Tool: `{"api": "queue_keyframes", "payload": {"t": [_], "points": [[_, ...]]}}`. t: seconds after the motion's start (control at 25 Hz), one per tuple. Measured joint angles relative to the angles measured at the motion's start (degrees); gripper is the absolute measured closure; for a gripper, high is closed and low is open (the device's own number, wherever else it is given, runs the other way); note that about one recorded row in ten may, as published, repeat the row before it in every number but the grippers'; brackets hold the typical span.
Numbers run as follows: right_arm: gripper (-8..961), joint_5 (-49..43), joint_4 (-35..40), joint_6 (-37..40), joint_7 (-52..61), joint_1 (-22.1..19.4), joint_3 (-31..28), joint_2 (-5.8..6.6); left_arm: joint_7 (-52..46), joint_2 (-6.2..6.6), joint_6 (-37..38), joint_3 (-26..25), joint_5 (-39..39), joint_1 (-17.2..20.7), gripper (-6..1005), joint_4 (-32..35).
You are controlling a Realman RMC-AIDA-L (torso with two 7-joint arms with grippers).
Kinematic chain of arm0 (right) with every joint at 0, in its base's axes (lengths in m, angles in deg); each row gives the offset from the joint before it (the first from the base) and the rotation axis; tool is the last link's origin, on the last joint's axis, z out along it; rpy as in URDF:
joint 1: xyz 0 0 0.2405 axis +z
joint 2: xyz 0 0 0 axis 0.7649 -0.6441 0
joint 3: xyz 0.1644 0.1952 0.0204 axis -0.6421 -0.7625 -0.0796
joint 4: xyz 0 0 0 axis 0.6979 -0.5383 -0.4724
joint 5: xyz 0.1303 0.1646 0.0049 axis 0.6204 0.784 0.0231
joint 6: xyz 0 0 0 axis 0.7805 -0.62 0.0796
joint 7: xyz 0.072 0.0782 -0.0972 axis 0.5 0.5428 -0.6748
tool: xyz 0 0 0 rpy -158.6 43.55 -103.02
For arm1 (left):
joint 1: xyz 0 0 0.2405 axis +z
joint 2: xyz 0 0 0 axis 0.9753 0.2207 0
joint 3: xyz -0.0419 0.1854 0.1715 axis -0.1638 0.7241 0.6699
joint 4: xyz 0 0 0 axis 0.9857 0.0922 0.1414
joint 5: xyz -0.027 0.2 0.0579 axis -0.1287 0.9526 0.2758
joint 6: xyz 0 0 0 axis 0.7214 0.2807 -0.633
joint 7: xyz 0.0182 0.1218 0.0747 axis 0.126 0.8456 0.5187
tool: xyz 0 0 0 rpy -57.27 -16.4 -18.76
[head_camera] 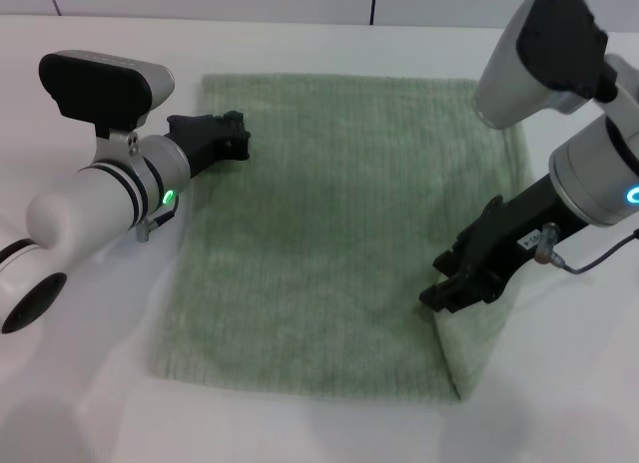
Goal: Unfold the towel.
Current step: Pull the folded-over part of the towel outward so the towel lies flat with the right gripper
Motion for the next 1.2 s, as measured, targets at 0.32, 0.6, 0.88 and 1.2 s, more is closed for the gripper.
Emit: {"api": "queue_keyframes", "payload": {"t": [0.32,0.6,0.88,1.2], "points": [[515,1.28,-2.28,0.12,-0.42,0.05,1.65,-0.14,0.00,0.00,0.00,0.13,0.00,0.28,983,-0.27],[526,1.66,-2.99,2.30,-1.54,0.33,2.90,-0.17,0.00,0.06,-0.05,0.17,0.00,1.17,982,-1.54],[542,2.49,-6.73,7.73,-2.96,2.64,8.09,-0.24,0.00,0.09,-0.09,0.17,0.00,1.30,982,-1.67],[542,0.79,-16.82,6.28,-0.90,7.82,9.14,-0.23,0.00,0.09,-0.10,-0.01,0.00,1.33,983,-1.71]]}}
